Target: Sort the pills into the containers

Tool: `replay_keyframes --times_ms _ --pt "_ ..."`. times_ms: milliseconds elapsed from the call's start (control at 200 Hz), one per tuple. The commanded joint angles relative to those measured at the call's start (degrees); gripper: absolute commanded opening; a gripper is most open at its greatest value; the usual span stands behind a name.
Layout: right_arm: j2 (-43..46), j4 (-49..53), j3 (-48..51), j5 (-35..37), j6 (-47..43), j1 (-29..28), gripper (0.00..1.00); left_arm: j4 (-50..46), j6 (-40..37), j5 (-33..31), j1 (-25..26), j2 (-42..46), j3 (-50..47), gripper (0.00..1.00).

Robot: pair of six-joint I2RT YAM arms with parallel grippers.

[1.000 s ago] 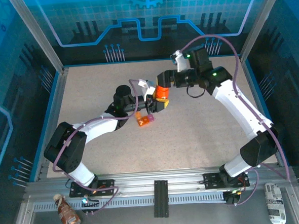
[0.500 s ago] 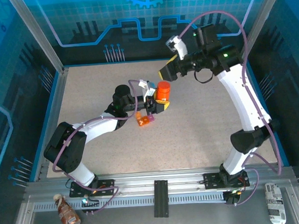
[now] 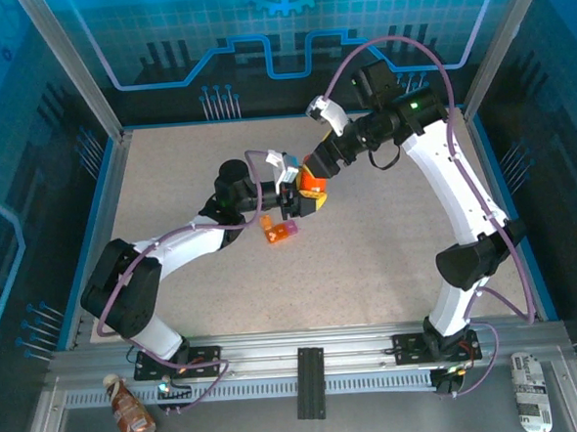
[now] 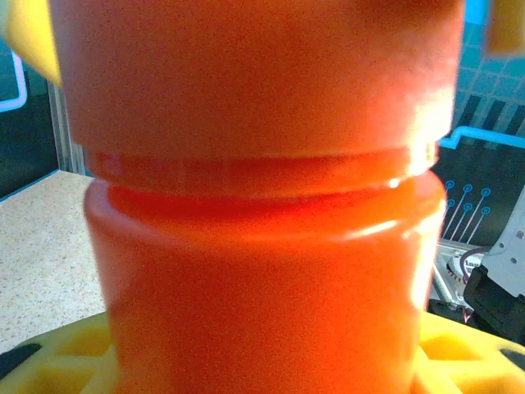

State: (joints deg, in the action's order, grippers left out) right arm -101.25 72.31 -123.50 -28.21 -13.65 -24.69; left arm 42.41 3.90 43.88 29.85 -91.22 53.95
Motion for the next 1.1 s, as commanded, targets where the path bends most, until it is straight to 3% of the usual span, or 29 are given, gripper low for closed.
replay_keyframes --times_ms 0,275,480,790,990,1096 --pt "1.4 1.5 1.1 0.1 -0.9 0.3 0.74 0.2 -1.8 1.8 -0.4 2.2 2.2 0.0" --pt "1.7 0.7 2.2 -0.6 0.5 0.5 0.49 0.1 -1.5 2.0 -0.3 2.5 2.2 0.0" --pt "5.2 -5.7 10.7 2.1 7.1 -0.8 0.4 1.3 -1.0 1.4 -0.4 2.5 2.1 0.0" --pt "12.8 -27.2 30.5 18.3 35.1 -6.7 0.4 3.3 -0.9 -0.7 -0.3 1.9 1.9 0.0" --pt "11.0 -26.9 28.0 19.5 35.6 -8.4 0.43 3.2 -0.9 -0.8 -0.4 1.4 2.0 0.0" --pt "10.7 -24.8 24.5 19.0 34.1 -6.8 0.52 3.0 -1.2 -0.8 -0.4 1.3 1.8 0.0"
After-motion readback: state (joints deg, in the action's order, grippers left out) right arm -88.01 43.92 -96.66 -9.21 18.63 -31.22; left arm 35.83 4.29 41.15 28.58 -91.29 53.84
